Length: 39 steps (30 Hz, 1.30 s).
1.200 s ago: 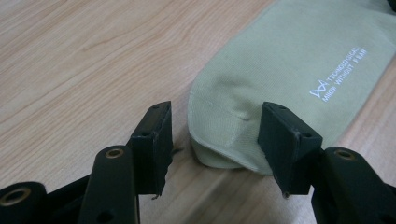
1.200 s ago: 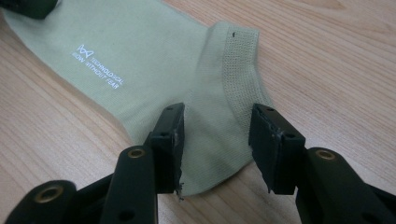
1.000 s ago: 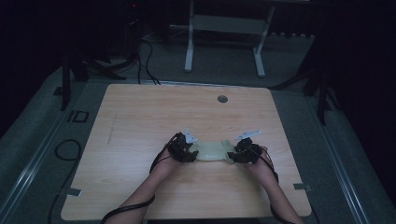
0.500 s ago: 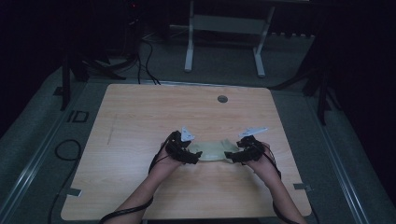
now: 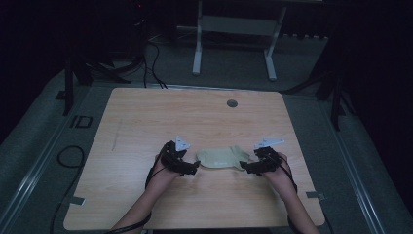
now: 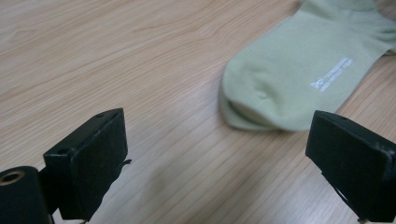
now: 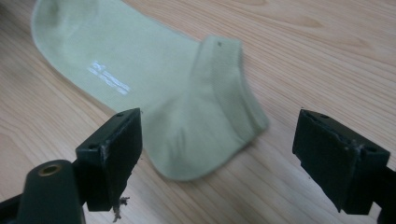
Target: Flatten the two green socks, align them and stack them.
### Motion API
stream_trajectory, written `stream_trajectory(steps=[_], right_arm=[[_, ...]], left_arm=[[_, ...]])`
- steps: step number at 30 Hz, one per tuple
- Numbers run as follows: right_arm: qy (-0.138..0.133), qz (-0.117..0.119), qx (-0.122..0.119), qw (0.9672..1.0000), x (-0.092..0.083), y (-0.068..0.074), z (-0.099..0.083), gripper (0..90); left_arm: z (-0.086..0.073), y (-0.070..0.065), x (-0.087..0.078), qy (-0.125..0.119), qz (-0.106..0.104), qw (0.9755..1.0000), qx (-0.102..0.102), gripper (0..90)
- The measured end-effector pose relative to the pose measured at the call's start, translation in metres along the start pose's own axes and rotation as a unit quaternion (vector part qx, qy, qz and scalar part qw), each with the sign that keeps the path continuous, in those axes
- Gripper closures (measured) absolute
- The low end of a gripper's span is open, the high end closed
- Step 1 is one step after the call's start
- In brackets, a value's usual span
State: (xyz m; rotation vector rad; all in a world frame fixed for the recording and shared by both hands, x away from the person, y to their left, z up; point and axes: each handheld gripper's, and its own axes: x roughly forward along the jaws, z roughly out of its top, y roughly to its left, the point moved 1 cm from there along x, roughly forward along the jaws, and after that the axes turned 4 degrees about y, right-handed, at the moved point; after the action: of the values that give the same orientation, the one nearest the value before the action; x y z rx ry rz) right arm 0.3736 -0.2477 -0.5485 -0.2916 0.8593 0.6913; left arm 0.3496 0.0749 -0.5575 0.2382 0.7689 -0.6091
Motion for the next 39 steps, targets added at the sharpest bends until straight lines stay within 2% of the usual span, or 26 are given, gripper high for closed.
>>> stream_trajectory(steps=[6, 10, 18, 24, 29, 39], right_arm=[[-0.001, -0.014, 0.0, 0.9999, -0.007, -0.006, -0.009, 15.6], [0.006, -0.008, 0.002, 0.9999, -0.007, -0.006, -0.016, 15.4], [0.003, -0.017, 0.015, 0.9997, -0.016, -0.015, -0.034, 15.4], [0.008, -0.028, 0.03, 0.9991, -0.023, -0.026, -0.051, 15.4], [0.007, -0.032, 0.036, 0.9988, -0.028, -0.03, -0.063, 15.4], [-0.005, -0.044, 0.059, 0.9973, -0.041, -0.034, -0.079, 15.4]], left_arm=[[-0.013, 0.003, -0.01, 0.003, 0.01, 0.9999, -0.001, 5.4], [-0.019, 0.005, -0.012, 0.01, 0.005, 0.9999, -0.012, 5.4], [-0.034, 0.017, -0.024, 0.006, 0.015, 0.9998, -0.009, 5.5], [-0.048, 0.029, -0.034, 0.013, 0.024, 0.9994, -0.023, 5.5], [-0.06, 0.038, -0.042, 0.019, 0.033, 0.9987, -0.036, 5.4], [-0.079, 0.056, -0.059, 0.011, 0.046, 0.9968, -0.065, 5.5]])
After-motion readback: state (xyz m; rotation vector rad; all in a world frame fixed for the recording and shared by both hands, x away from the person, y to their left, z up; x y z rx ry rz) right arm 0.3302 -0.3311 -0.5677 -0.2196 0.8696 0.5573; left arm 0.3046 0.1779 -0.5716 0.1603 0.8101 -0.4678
